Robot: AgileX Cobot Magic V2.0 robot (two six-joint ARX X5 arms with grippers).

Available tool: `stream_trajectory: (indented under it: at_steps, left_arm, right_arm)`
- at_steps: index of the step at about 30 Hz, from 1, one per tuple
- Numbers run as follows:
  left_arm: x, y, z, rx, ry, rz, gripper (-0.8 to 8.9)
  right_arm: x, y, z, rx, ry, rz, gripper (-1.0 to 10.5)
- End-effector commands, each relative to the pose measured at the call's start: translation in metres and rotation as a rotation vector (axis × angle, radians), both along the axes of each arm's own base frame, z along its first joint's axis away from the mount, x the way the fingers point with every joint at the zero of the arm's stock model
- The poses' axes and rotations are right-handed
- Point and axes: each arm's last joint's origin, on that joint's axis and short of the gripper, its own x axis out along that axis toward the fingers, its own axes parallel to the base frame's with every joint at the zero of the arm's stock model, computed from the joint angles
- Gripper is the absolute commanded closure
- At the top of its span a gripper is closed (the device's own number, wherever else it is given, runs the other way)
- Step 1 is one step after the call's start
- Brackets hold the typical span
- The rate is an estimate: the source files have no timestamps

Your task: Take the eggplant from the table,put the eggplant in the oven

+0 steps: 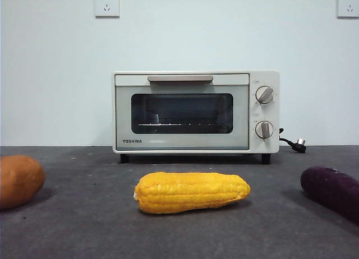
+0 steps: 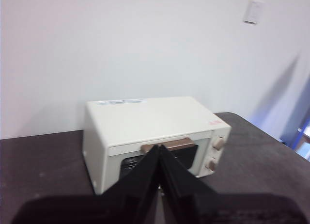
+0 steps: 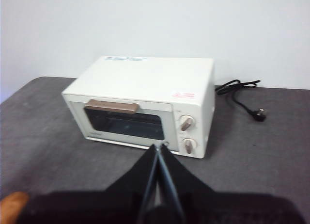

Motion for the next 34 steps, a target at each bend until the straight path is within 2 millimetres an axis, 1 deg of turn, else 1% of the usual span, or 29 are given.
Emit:
stream_trajectory:
  at_steps: [1,6,13,14,18,20,23,26,31,34]
  left_arm:
    - [-0.001,-0.002,0.007,0.036,-0.007,-0.033,8.19]
    - [0.0,-0.005,0.012,0.05,0.006,-0.063,8.19]
    - [0.006,-0.007,0.009,0.064,0.024,-0.082,8.19]
    - [0.007,-0.008,0.009,0.067,0.031,-0.086,8.19]
    - [0.014,-0.011,0.006,0.073,0.059,-0.105,8.19]
    - [0.016,-0.012,0.004,0.078,0.068,-0.122,8.19]
    - [0.021,-0.014,0.003,0.085,0.079,-0.153,8.19]
    - [0.028,-0.016,0.0,0.093,0.094,-0.165,8.19]
    - [0.044,-0.02,-0.004,0.096,0.12,-0.177,8.19]
    - [0.057,-0.023,-0.006,0.096,0.118,-0.185,8.19]
  right_arm:
    - [-0.006,0.001,0.012,-0.003,-0.013,0.036,9.6]
    - [-0.013,0.003,0.023,-0.001,0.004,0.071,9.6]
    - [-0.018,0.007,0.022,0.02,0.041,0.177,9.3]
    - [-0.019,0.007,0.022,0.024,0.049,0.191,9.0]
    - [-0.018,0.008,0.02,0.03,0.068,0.211,6.5]
    - [-0.017,0.009,0.019,0.035,0.081,0.227,5.6]
    - [-0.016,0.01,0.018,0.036,0.097,0.237,4.6]
    - [-0.015,0.01,0.017,0.035,0.114,0.243,3.5]
    - [-0.011,0.012,0.011,0.043,0.188,0.275,3.4]
    - [-0.007,0.014,0.009,0.051,0.227,0.299,3.4]
